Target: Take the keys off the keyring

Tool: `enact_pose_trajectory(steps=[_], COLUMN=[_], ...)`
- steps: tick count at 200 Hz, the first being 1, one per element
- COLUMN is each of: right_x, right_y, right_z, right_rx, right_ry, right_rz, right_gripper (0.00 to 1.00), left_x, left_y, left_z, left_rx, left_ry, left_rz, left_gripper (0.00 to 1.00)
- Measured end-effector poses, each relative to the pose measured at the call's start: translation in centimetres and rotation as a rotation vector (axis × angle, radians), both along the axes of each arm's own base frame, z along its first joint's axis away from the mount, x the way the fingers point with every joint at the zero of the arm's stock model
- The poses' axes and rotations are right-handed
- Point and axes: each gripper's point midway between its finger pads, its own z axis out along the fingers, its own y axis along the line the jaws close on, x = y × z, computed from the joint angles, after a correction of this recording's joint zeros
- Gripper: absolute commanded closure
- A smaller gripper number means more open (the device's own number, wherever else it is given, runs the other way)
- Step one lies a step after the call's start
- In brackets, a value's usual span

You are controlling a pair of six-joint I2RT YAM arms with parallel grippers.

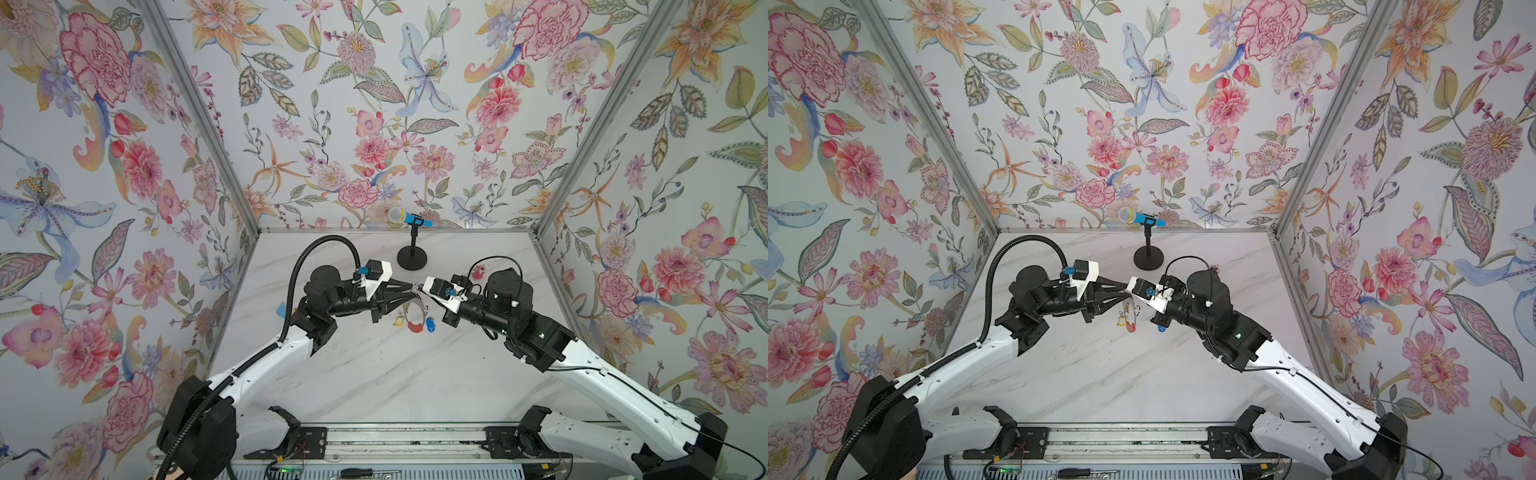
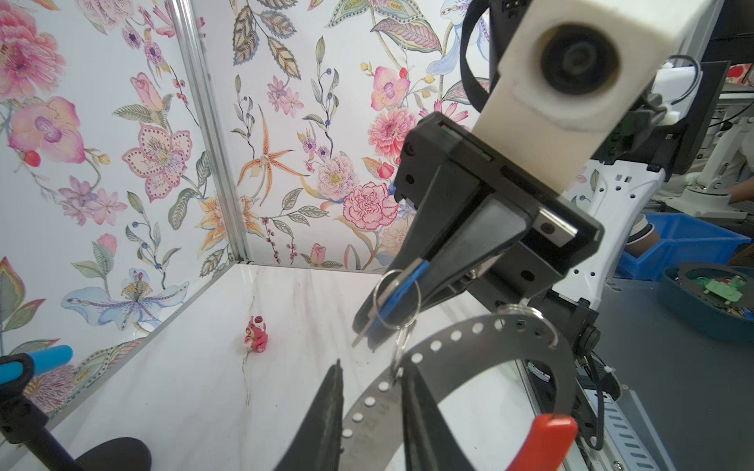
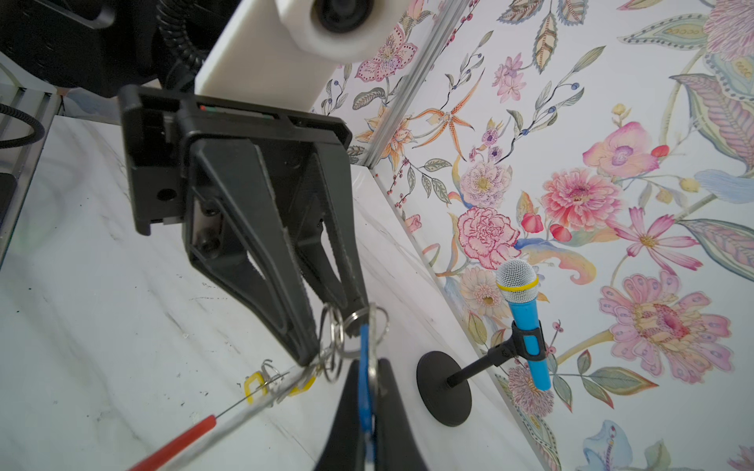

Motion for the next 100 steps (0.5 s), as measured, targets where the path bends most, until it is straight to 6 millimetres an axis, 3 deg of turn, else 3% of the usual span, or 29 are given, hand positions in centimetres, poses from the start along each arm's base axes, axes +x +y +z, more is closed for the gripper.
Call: enact_pose_trajectory(steps=[49,100], right_x=[0.03,0.29], right_y=[0.01,-0.23], right_z=[0.12,0.04], right_rx=[0.004,0.003], right_ry=[-0.003,0.001], right_rz=[-0.001,-0.011], right_gripper=[1.0,1.0], left_x=[-0.45,-0.57], left_y=[-0.32,-0.33], left_z=[0.23,-0.06], left_rx=[-0.014,0.003], left_ry=[0.001,-0.011], left_rz=[-0.031,-0.029], left_gripper=[1.0,1.0])
